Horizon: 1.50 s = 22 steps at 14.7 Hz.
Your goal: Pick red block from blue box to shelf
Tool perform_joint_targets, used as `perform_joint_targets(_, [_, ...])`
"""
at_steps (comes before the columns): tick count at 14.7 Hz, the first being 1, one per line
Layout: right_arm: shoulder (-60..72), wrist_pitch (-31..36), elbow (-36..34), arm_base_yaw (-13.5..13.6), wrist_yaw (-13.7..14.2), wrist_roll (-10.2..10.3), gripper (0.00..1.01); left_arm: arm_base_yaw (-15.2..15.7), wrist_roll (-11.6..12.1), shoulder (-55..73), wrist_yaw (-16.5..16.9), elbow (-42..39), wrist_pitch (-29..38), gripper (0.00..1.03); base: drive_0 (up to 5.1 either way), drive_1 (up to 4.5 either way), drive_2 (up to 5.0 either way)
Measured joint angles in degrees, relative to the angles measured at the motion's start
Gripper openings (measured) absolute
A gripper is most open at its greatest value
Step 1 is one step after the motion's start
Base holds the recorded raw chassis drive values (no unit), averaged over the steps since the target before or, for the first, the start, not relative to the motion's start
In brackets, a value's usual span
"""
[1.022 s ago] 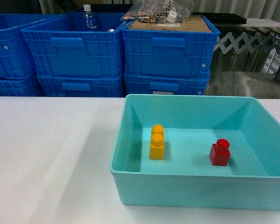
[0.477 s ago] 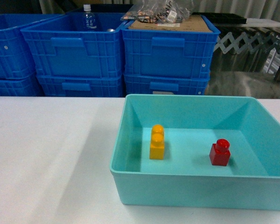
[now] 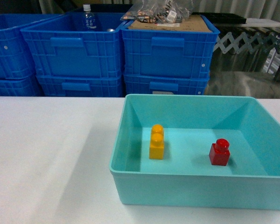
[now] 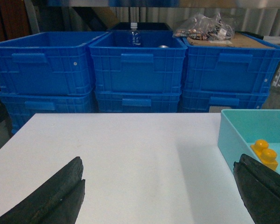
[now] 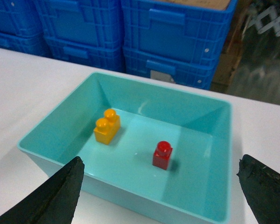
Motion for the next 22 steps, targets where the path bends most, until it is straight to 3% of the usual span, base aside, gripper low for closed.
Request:
perform_joint_targets(2, [18.69, 4.2, 8.79, 6.45, 3.48, 2.71, 0.98, 0.0, 0.0, 0.0, -0.02, 0.0, 0.02, 0.98, 0.0, 0.0, 0.0])
perform_joint_targets(5, [41.33, 1.86, 22.82, 10.54, 6.23, 4.57, 0.98, 0.0, 0.0, 0.0, -0.04, 0.0, 0.02, 0.98, 0.0, 0.0, 0.0])
perform_joint_targets(8, [58.62, 1.22, 32.72, 10.8, 10.27, 4.72, 0.98, 0.0, 0.0, 0.0, -0.04, 0.0, 0.02, 0.98, 0.0, 0.0, 0.0])
perform_joint_targets(11, [70.29, -1.27, 40.65, 8.83, 13.38, 4.44, 0.98, 0.0, 0.0, 0.0, -0.07, 0.0, 0.02, 0.98, 0.0, 0.0, 0.0])
perform_joint_targets(14, [75.03, -2.32, 43.47, 7.06, 14.1, 4.33, 0.98, 0.0, 0.0, 0.0, -0.04, 0.0, 0.02, 0.98, 0.0, 0.0, 0.0])
perform_joint_targets(19, [80.26, -2.03, 46.25, 6.69, 14.23, 4.96, 0.98, 0.0, 0.0, 0.0, -0.02, 0.0, 0.02, 0.98, 0.0, 0.0, 0.0])
perform_joint_targets(20, [81.44, -2.03, 46.75, 6.69, 14.71, 5.2, 0.92, 0.0, 0.0, 0.0, -0.04, 0.0, 0.02, 0.98, 0.0, 0.0, 0.0])
perform_joint_targets(22, [83.3, -2.38, 47.52, 6.69, 15.45, 5.42, 0.7, 0.0, 0.0, 0.0, -0.04, 0.0, 0.02, 0.98, 0.0, 0.0, 0.0])
